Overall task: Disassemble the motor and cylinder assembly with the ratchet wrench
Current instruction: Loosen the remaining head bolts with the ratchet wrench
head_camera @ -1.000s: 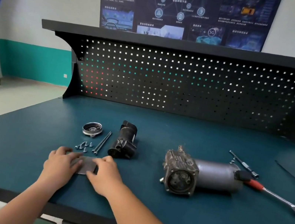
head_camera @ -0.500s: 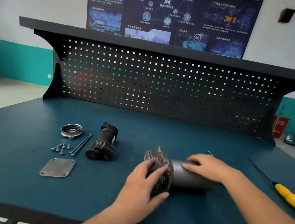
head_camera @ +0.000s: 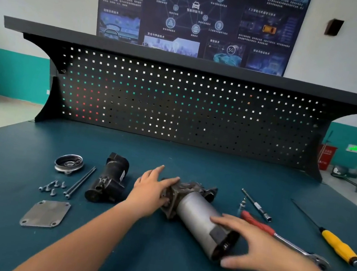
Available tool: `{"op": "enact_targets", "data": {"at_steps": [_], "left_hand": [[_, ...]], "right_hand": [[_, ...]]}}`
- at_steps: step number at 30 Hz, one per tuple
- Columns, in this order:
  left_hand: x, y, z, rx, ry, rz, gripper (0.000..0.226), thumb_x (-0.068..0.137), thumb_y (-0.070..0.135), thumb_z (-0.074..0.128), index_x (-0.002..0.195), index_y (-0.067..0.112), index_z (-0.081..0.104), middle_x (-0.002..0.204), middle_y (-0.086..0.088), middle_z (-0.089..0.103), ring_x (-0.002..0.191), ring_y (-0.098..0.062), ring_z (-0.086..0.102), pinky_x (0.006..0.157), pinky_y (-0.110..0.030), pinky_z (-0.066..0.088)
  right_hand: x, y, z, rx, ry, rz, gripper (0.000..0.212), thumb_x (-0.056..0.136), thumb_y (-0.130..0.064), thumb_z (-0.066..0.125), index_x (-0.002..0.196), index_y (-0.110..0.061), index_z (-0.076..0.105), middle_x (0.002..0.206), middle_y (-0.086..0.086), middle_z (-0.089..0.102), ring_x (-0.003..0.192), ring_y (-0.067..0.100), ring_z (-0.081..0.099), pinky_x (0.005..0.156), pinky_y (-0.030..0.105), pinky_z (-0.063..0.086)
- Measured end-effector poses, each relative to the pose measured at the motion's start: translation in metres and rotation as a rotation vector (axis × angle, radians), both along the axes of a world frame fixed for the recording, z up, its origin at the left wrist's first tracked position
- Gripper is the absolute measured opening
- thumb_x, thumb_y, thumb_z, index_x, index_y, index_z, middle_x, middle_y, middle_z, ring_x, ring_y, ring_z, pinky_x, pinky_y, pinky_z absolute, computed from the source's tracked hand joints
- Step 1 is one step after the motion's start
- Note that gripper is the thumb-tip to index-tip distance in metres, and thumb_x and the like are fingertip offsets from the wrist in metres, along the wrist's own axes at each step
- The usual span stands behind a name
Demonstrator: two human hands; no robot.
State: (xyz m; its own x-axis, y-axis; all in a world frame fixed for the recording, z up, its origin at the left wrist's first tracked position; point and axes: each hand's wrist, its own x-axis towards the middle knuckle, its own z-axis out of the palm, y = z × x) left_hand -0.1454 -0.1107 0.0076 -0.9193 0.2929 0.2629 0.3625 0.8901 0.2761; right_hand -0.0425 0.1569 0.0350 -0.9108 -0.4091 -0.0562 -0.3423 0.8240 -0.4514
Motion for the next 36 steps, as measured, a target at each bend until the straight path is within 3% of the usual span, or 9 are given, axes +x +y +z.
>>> {"op": "enact_targets", "data": {"at_steps": [4, 7, 11, 14, 19, 24, 28, 33, 36], "left_hand": [[-0.011, -0.010, -0.001, 0.269, 0.022, -0.007, 0.063, 0.086, 0.010, 0.051, 0.144, 0.032, 0.036, 0.151, -0.007, 0.027, 0.141, -0.025, 0.018, 0.114, -0.038, 0.022], [-0.024, -0.038, 0.006, 0.072, 0.193, 0.285, 0.055, 0.085, 0.027, 0.055, 0.138, 0.025, 0.043, 0.145, -0.012, 0.035, 0.139, -0.031, 0.020, 0.114, -0.039, 0.020], [-0.036, -0.088, 0.015, -0.129, -0.128, 0.640, 0.067, 0.081, 0.057, 0.054, 0.132, 0.015, 0.043, 0.136, -0.020, 0.041, 0.129, -0.040, 0.035, 0.106, -0.046, 0.029], [-0.038, -0.104, 0.007, 0.133, -0.268, 0.544, 0.072, 0.078, 0.052, 0.063, 0.133, 0.011, 0.041, 0.126, -0.014, 0.056, 0.114, -0.032, 0.053, 0.093, -0.036, 0.044], [-0.033, -0.078, -0.007, 0.271, -0.179, 0.404, 0.080, 0.079, 0.047, 0.068, 0.144, 0.015, 0.033, 0.129, -0.013, 0.058, 0.118, -0.030, 0.053, 0.089, -0.032, 0.042], [-0.041, -0.046, -0.012, 0.334, -0.195, 0.382, 0.080, 0.083, 0.049, 0.063, 0.146, 0.014, 0.028, 0.130, -0.015, 0.053, 0.120, -0.032, 0.049, 0.097, -0.040, 0.043], [-0.035, -0.046, -0.010, 0.186, -0.030, 0.469, 0.070, 0.087, 0.056, 0.053, 0.144, 0.021, 0.031, 0.137, -0.010, 0.043, 0.128, -0.031, 0.039, 0.104, -0.046, 0.035], [-0.014, -0.051, -0.019, 0.213, 0.057, 0.244, 0.058, 0.088, 0.042, 0.057, 0.142, 0.036, 0.035, 0.148, -0.007, 0.028, 0.137, -0.030, 0.025, 0.108, -0.044, 0.032], [-0.007, -0.060, -0.031, 0.043, -0.024, 0.216, 0.054, 0.092, 0.026, 0.053, 0.140, 0.044, 0.036, 0.149, -0.007, 0.021, 0.133, -0.031, 0.028, 0.103, -0.042, 0.040]], "right_hand": [[-0.003, -0.021, -0.031, -0.091, 0.180, -0.099, 0.071, 0.072, -0.049, 0.077, 0.117, -0.070, 0.027, 0.154, -0.013, 0.021, 0.139, -0.002, 0.021, 0.106, 0.010, 0.017], [-0.011, -0.040, -0.038, -0.068, 0.241, -0.152, 0.071, 0.070, -0.057, 0.074, 0.118, -0.073, 0.024, 0.156, -0.009, 0.021, 0.141, 0.008, 0.026, 0.108, 0.018, 0.022], [-0.030, -0.081, -0.043, -0.131, 0.240, -0.244, 0.074, 0.076, -0.053, 0.072, 0.139, -0.053, 0.032, 0.159, -0.002, 0.015, 0.142, 0.019, 0.026, 0.110, 0.026, 0.025], [-0.055, -0.115, -0.042, -0.158, 0.238, -0.303, 0.074, 0.081, -0.047, 0.070, 0.144, -0.042, 0.031, 0.159, 0.003, 0.013, 0.140, 0.025, 0.028, 0.108, 0.031, 0.031], [-0.099, -0.162, -0.035, -0.084, 0.231, -0.407, 0.071, 0.086, -0.044, 0.066, 0.146, -0.034, 0.029, 0.155, 0.015, 0.018, 0.127, 0.037, 0.041, 0.095, 0.037, 0.045], [-0.123, -0.180, -0.033, -0.007, 0.257, -0.462, 0.068, 0.086, -0.044, 0.065, 0.143, -0.029, 0.031, 0.147, 0.021, 0.028, 0.117, 0.038, 0.049, 0.088, 0.038, 0.047], [-0.127, -0.173, -0.038, -0.036, 0.255, -0.394, 0.076, 0.084, -0.052, 0.062, 0.146, -0.031, 0.023, 0.151, 0.019, 0.021, 0.122, 0.038, 0.046, 0.090, 0.037, 0.046], [-0.089, -0.135, -0.045, -0.458, 0.037, -0.336, 0.103, 0.083, -0.050, 0.066, 0.152, -0.025, -0.006, 0.160, 0.001, 0.004, 0.145, 0.021, 0.017, 0.114, 0.035, 0.023], [-0.040, -0.112, -0.061, -0.590, 0.054, -0.315, 0.084, 0.088, -0.034, 0.065, 0.150, -0.027, 0.009, 0.157, -0.004, 0.016, 0.141, 0.012, 0.024, 0.114, 0.031, 0.025]]}}
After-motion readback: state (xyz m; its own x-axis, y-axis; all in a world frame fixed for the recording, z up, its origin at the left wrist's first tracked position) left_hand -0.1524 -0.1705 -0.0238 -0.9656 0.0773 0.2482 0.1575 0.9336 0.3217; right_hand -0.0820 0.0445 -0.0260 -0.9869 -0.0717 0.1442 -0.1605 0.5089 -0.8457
